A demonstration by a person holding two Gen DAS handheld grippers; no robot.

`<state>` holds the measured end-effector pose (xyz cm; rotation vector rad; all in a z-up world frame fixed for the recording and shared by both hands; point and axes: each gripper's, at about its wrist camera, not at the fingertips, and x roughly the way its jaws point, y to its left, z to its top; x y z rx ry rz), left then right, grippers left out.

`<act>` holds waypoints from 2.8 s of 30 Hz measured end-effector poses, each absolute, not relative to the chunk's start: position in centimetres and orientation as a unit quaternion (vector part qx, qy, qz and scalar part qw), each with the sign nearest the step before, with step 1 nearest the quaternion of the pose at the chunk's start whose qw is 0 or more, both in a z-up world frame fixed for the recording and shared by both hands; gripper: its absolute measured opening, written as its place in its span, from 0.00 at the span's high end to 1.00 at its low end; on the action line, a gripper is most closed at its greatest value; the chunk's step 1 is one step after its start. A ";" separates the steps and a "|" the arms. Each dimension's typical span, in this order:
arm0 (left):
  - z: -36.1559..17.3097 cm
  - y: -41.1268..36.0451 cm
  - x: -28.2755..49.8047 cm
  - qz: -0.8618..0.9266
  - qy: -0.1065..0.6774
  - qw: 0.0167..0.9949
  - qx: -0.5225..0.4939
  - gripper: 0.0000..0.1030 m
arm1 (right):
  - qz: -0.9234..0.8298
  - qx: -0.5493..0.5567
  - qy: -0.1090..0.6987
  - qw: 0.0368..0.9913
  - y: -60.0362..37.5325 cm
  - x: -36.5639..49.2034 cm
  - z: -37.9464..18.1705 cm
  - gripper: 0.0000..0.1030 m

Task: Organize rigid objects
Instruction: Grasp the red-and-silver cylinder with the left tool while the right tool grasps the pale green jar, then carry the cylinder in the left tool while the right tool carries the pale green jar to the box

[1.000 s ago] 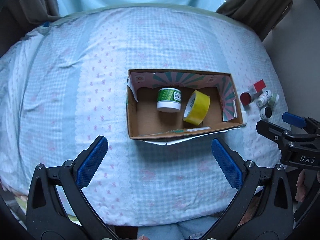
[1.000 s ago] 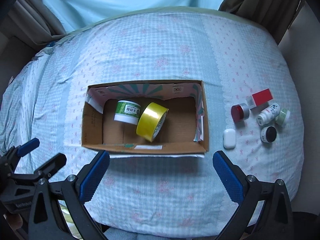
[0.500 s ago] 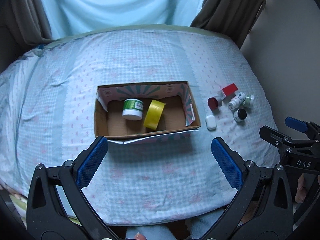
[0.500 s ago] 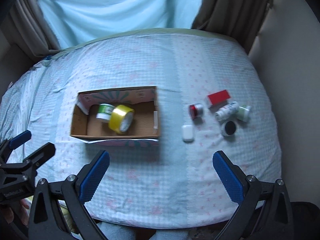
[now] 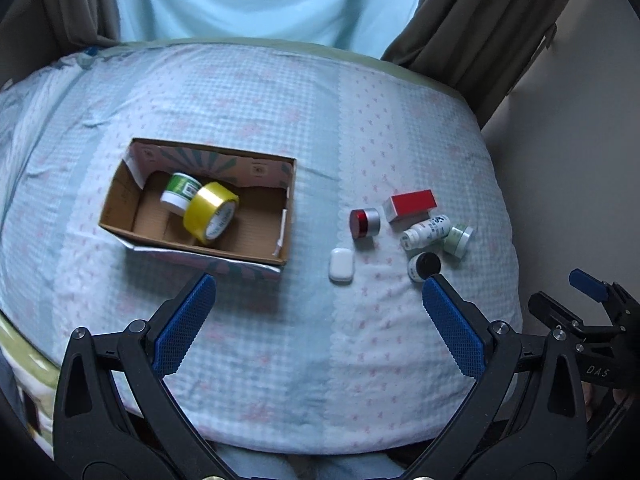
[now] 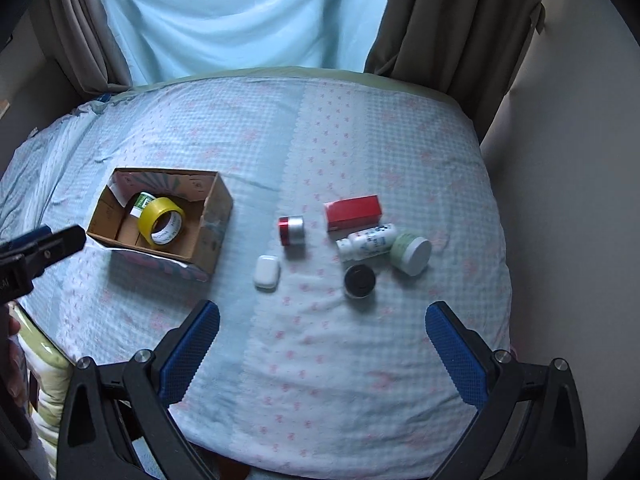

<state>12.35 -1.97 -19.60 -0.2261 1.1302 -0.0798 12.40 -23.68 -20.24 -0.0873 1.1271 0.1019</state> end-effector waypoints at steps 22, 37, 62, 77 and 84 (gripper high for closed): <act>-35.6 -14.7 23.1 0.000 0.595 0.790 -0.147 0.00 | 0.087 -0.051 0.557 0.824 -39.7 22.2 -32.4 0.00; -47.7 -16.7 29.8 0.063 0.614 0.773 -0.150 0.08 | 0.183 -0.083 0.577 0.792 -40.0 28.0 -45.0 0.00; -48.9 -16.6 31.3 0.055 0.609 0.778 -0.140 0.62 | 0.203 -0.094 0.582 0.782 -37.9 30.1 -48.0 0.30; -37.1 -14.7 26.7 0.001 0.548 0.822 -0.152 0.62 | 0.116 -0.032 0.552 0.825 -38.2 27.3 -38.2 0.30; -27.8 -11.9 23.4 -0.041 0.505 0.847 -0.161 0.62 | 0.045 0.022 0.539 0.841 -37.1 24.4 -29.2 0.30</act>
